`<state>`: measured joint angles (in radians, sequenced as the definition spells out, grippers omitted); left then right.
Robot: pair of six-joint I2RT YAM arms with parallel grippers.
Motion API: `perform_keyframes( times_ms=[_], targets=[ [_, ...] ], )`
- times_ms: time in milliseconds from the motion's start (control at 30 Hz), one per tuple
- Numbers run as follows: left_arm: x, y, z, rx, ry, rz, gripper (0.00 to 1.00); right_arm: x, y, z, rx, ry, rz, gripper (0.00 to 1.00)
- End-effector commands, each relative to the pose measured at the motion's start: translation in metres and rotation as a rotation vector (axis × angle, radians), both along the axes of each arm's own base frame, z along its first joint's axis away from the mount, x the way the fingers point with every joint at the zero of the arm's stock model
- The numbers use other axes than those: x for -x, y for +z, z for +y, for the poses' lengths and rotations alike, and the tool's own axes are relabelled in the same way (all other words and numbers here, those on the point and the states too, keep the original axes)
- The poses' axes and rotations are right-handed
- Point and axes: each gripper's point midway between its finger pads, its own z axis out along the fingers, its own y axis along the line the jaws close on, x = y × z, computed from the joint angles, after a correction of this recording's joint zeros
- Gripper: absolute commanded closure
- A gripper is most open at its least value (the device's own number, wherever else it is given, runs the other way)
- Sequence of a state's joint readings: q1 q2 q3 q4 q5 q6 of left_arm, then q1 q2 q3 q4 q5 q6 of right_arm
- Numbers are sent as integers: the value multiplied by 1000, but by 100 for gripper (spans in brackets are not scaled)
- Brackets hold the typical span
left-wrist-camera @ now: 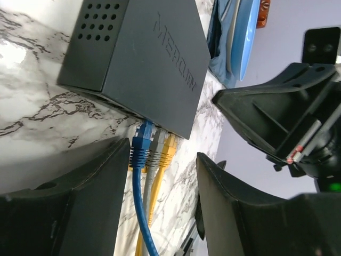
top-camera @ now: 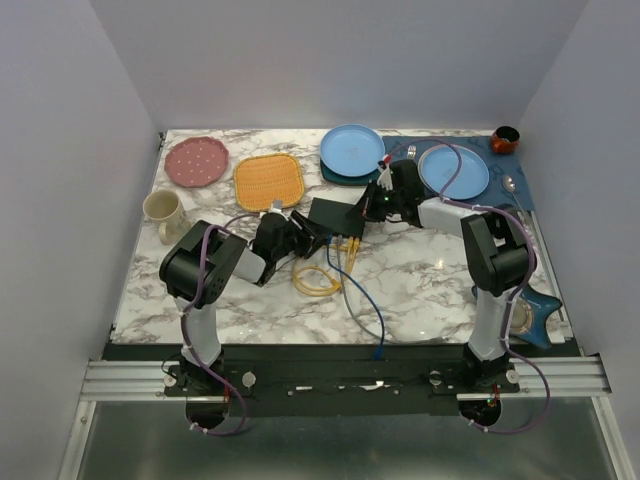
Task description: Pull the plug from the switch port
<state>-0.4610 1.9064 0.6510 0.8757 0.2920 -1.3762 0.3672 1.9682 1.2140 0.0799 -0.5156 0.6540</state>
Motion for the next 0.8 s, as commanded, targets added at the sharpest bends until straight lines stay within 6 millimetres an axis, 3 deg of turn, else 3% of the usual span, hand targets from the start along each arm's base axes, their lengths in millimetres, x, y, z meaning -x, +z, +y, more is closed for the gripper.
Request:
perform_keyframes(
  times_ms=[0,200,500,767],
  targets=[
    [-2,8,-1,69,-15,-23,39,7,-22,4,-9,9,73,99],
    [-12,0,6,47,3,-9,43,9,-37,0,3,-14,113,99],
    [-9,-9,5,31,-13,3,51,12,-55,-3,9,-59,182,99],
    [-3,-17,-2,23,-44,25,50,11,-61,-6,19,-101,207,99]
  ],
)
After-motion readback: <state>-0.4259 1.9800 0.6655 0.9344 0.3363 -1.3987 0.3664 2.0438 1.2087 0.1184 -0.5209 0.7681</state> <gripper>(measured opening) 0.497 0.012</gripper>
